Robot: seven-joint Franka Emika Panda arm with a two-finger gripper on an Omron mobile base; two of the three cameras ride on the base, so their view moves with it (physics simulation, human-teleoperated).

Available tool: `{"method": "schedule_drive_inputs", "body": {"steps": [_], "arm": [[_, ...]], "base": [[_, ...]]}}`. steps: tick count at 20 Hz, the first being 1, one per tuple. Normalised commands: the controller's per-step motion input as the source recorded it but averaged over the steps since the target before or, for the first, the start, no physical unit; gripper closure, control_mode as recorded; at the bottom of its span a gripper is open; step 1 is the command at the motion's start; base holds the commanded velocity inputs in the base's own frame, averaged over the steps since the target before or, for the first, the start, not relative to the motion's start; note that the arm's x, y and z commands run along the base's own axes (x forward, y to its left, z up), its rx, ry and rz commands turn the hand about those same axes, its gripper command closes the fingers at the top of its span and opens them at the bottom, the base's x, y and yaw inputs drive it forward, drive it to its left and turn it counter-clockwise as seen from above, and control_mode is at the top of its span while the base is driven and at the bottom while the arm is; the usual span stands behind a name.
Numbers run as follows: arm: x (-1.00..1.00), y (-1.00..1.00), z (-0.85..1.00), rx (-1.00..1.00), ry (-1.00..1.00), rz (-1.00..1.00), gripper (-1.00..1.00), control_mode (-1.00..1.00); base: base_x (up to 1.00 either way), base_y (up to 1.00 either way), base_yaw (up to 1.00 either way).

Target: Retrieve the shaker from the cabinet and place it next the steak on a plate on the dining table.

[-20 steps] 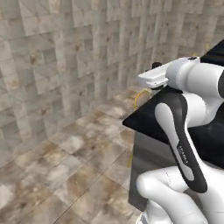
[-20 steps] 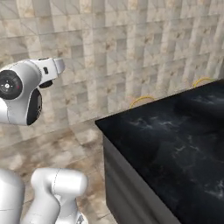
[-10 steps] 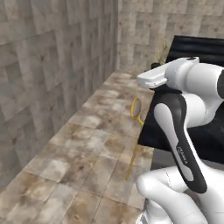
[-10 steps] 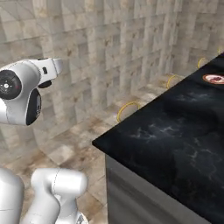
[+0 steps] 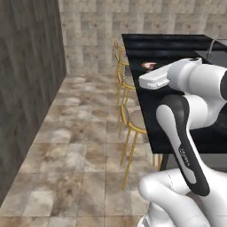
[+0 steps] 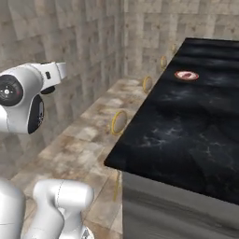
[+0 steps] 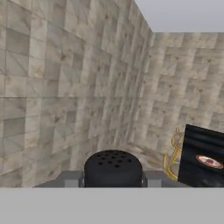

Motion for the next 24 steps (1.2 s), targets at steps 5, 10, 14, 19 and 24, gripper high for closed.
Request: {"method": "schedule_drive_inputs", "body": {"steps": [5,10,14,19,24], "arm": [[0.00,0.00,0.00,0.00,0.00,0.00,1.00,1.00],[0.00,0.00,0.00,0.00,0.00,0.00,1.00,1.00],[0.00,0.00,0.00,0.00,0.00,0.00,1.00,1.00],[0.00,0.00,0.00,0.00,0.00,0.00,1.00,1.00],[0.00,0.00,0.00,0.00,0.00,0.00,1.00,1.00]], "base": [[0.43,0.83,-0.53],[0.34,0.99,-0.41],[0.47,1.00,-0.35],[0.91,0.68,-0.35],[1.00,0.58,-0.33]]}}
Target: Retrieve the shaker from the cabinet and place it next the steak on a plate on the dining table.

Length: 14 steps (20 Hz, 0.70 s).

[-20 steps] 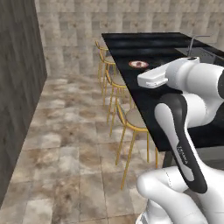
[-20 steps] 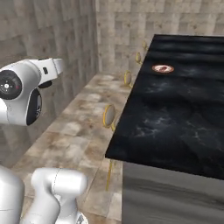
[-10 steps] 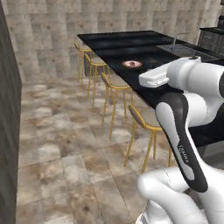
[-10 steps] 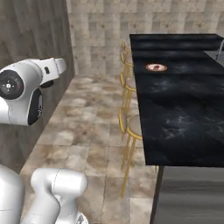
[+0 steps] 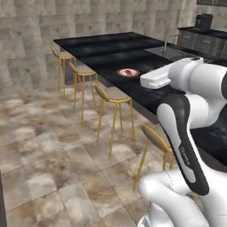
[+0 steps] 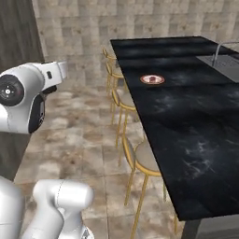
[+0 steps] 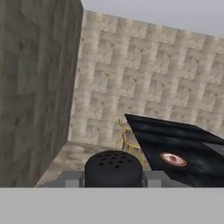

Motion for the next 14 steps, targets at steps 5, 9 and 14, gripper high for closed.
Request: {"method": "schedule_drive_inputs", "body": {"steps": [5,9,14], "arm": [[0.00,0.00,0.00,0.00,0.00,0.00,1.00,1.00],[0.00,0.00,0.00,0.00,0.00,0.00,1.00,1.00],[0.00,0.00,0.00,0.00,0.00,0.00,1.00,1.00]], "base": [[1.00,0.75,-0.37],[1.00,0.79,-0.42],[1.00,0.74,-0.44]]}}
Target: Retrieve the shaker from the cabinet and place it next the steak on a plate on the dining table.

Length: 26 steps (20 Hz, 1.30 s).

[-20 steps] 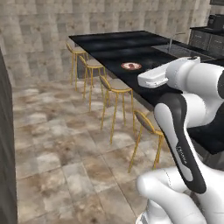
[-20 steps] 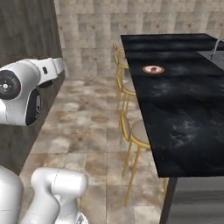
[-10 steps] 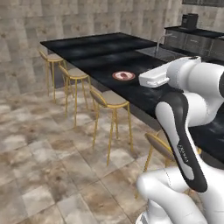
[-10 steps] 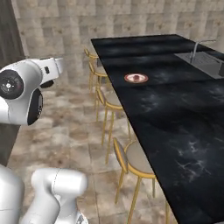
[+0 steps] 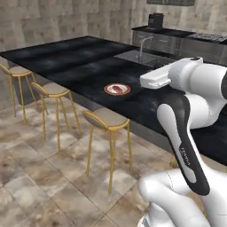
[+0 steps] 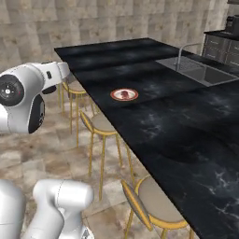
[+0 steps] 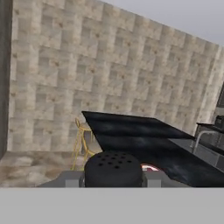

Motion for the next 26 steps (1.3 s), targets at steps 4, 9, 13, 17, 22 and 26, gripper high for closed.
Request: {"method": "schedule_drive_inputs", "body": {"steps": [4,9,13,17,22,26], "arm": [[0.00,0.00,0.00,0.00,0.00,0.00,1.00,1.00],[0.00,0.00,0.00,0.00,0.00,0.00,1.00,1.00],[0.00,0.00,0.00,0.00,0.00,0.00,1.00,1.00],[0.00,0.00,0.00,0.00,0.00,0.00,1.00,1.00],[0.00,0.00,0.00,0.00,0.00,0.00,1.00,1.00],[0.00,0.00,0.00,0.00,0.00,0.00,1.00,1.00]], "base": [[1.00,0.61,-0.41],[1.00,0.19,-0.28],[1.00,0.00,-0.15],[1.00,-0.13,-0.03],[1.00,-0.16,0.03],[0.65,0.00,-0.01]]}}
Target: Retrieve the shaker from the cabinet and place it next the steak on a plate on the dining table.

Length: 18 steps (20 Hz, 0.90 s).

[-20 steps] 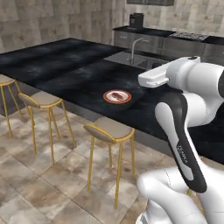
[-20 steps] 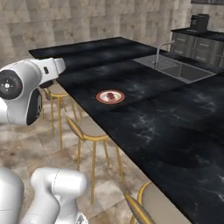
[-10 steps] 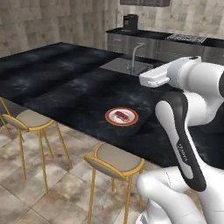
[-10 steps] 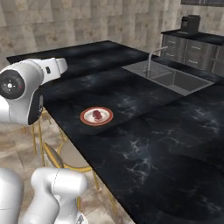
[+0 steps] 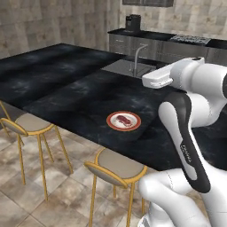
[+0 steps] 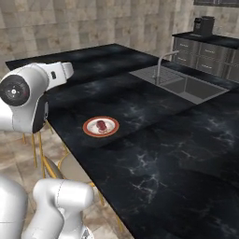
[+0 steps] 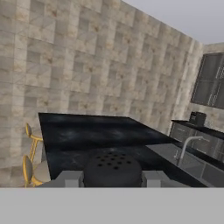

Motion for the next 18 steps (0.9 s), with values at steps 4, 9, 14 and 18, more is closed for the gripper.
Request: {"method": "schedule_drive_inputs", "body": {"steps": [4,9,14,18], "arm": [[0.00,0.00,0.00,0.00,0.00,0.00,1.00,1.00],[0.04,0.00,0.00,0.00,0.00,0.00,1.00,-1.00],[0.39,-0.09,0.00,0.00,0.02,0.01,1.00,-1.00],[0.40,-0.24,-0.04,0.00,0.00,0.04,1.00,-1.00]], "base": [[0.02,0.00,0.00],[0.00,0.00,0.00],[0.00,0.00,0.00],[0.00,0.00,0.00]]}}
